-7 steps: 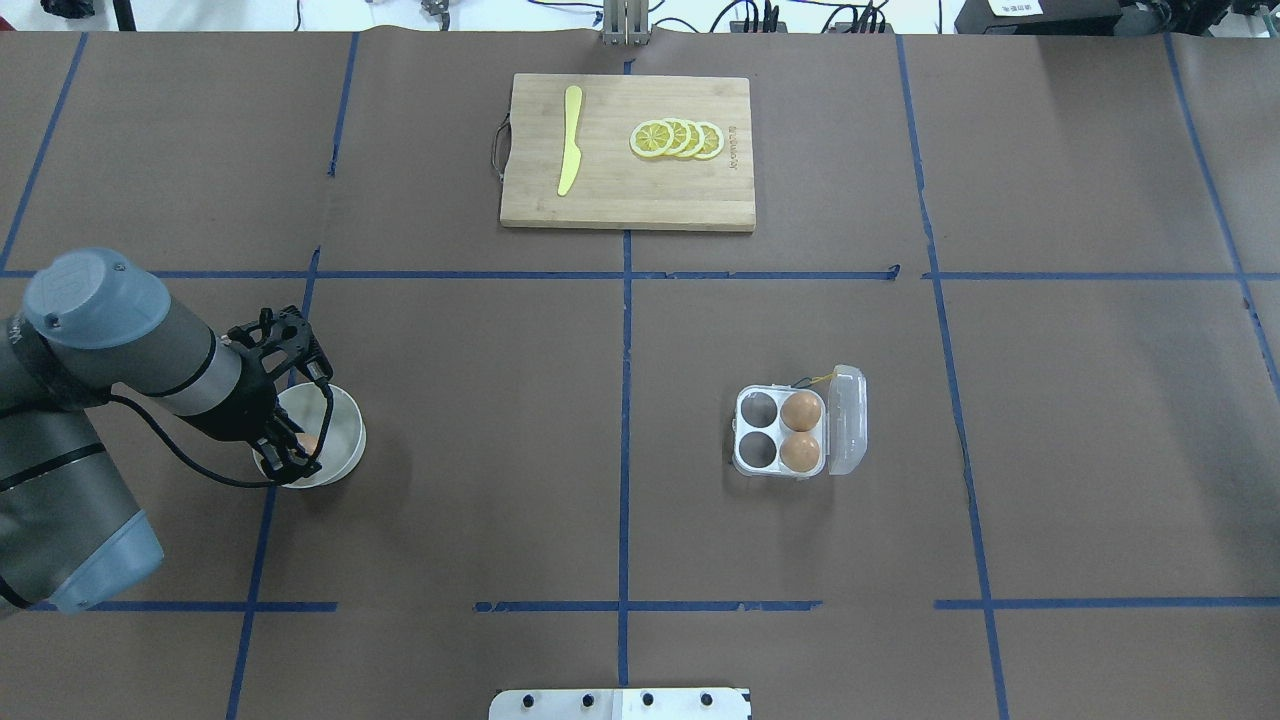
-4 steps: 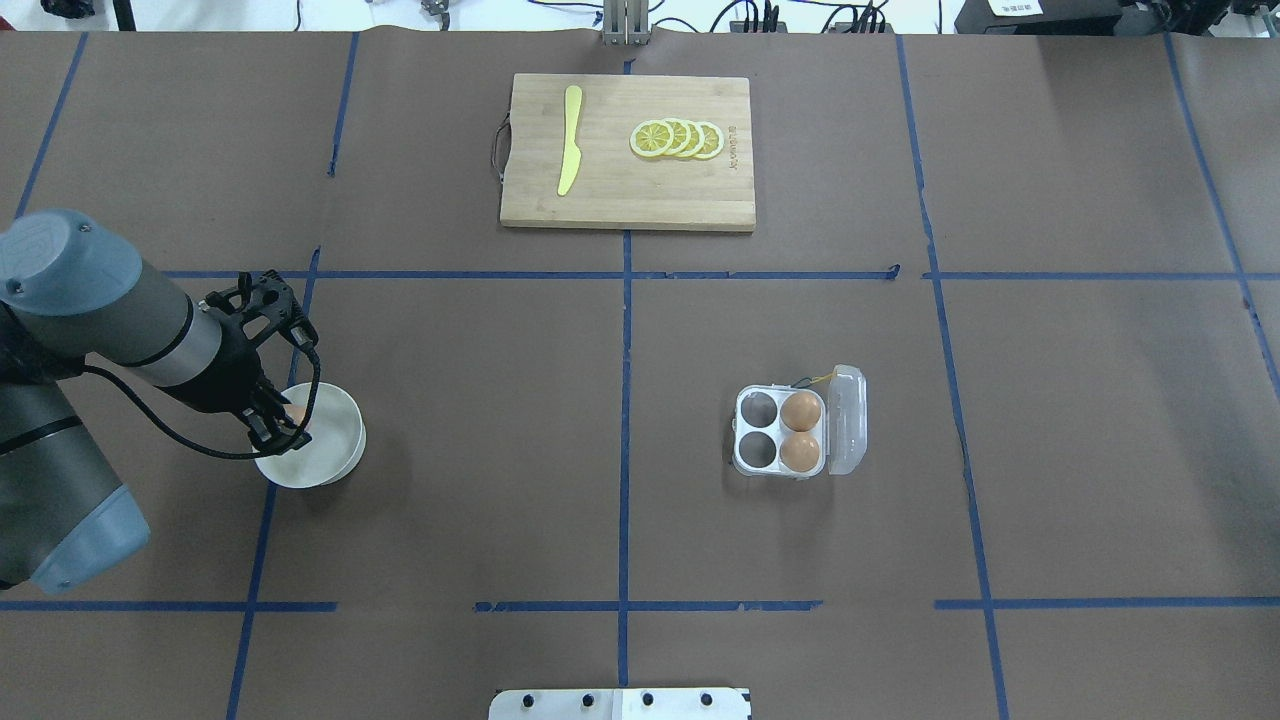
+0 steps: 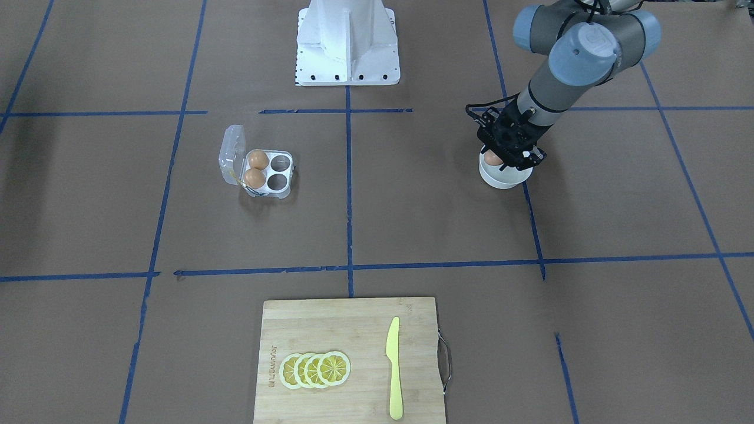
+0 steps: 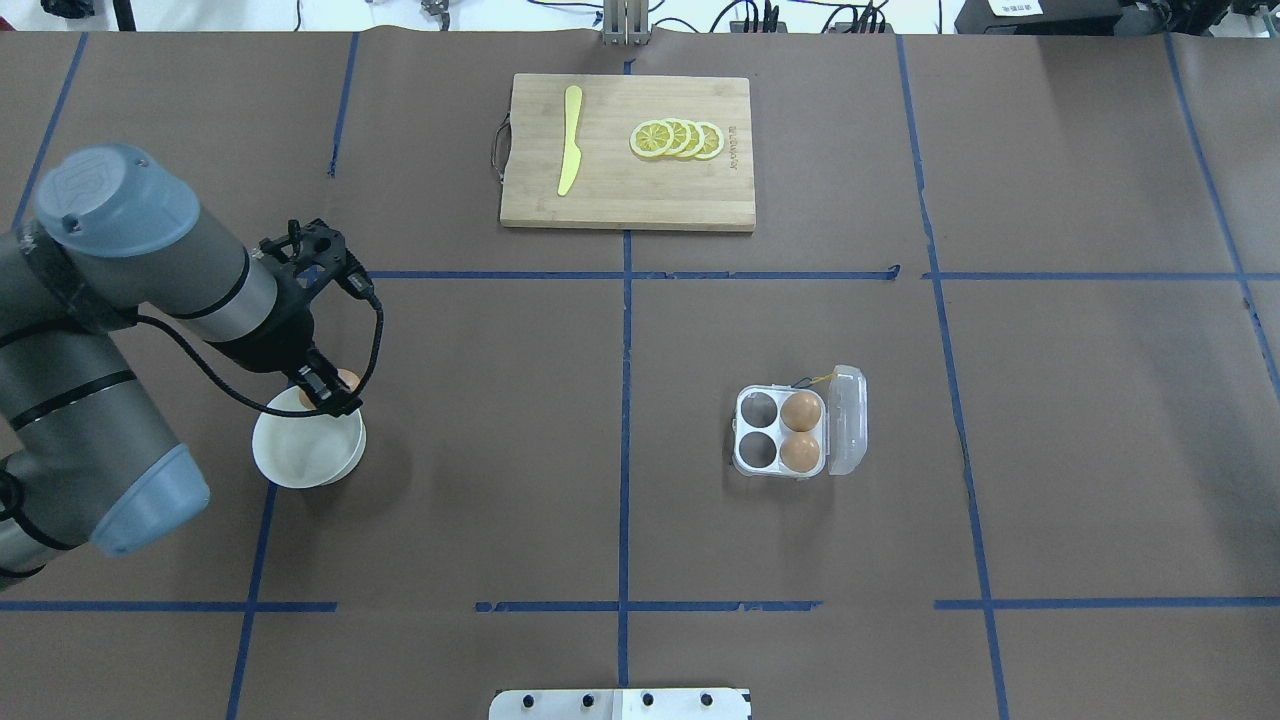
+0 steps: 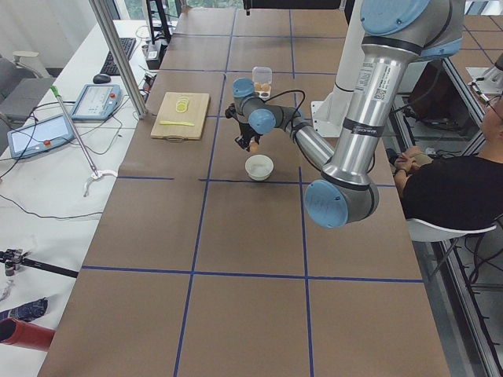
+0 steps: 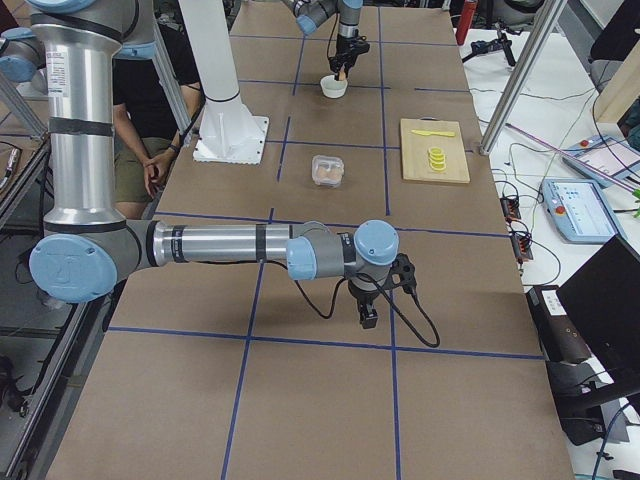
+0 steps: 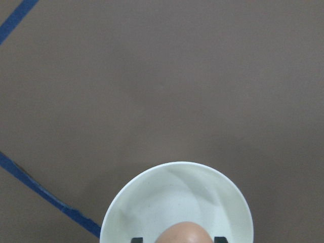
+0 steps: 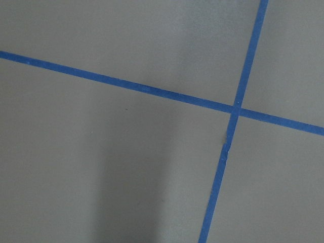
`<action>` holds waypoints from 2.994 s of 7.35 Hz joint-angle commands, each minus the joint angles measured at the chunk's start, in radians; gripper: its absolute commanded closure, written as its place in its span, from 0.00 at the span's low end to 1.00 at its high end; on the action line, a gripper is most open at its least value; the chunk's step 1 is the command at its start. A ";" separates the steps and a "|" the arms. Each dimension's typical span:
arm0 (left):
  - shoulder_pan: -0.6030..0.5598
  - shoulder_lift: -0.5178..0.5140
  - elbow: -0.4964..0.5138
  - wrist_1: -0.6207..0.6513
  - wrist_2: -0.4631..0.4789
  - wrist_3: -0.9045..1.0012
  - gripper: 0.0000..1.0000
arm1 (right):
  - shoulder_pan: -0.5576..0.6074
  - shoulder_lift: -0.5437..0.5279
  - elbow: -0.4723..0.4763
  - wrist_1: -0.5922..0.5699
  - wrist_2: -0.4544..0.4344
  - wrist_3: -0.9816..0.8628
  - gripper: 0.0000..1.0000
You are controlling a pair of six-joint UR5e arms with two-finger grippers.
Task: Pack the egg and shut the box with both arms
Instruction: 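Lift the egg out of the bowl and carry it toward the carton, then lower the egg into the empty carton cup and open the left gripper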
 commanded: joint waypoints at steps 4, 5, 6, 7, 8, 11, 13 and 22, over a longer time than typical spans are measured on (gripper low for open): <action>0.141 -0.344 0.241 -0.153 -0.005 -0.542 1.00 | 0.000 0.000 0.002 0.001 0.012 -0.006 0.00; 0.189 -0.392 0.319 -0.278 -0.004 -0.708 1.00 | 0.000 0.000 0.004 0.001 0.012 -0.006 0.00; 0.212 -0.462 0.394 -0.328 0.001 -0.824 1.00 | 0.000 0.000 0.007 0.001 0.015 -0.003 0.00; 0.261 -0.534 0.448 -0.333 0.091 -0.922 1.00 | 0.000 -0.002 0.007 0.001 0.030 0.003 0.00; 0.287 -0.562 0.473 -0.361 0.158 -1.005 1.00 | -0.001 -0.002 0.007 0.001 0.038 0.005 0.00; 0.316 -0.639 0.602 -0.470 0.254 -1.114 1.00 | 0.000 -0.006 0.007 0.000 0.061 0.005 0.00; 0.316 -0.665 0.654 -0.499 0.263 -1.115 1.00 | 0.000 -0.008 0.008 0.001 0.075 0.005 0.00; 0.335 -0.661 0.646 -0.493 0.315 -1.101 0.00 | -0.001 -0.008 0.011 0.001 0.080 0.008 0.00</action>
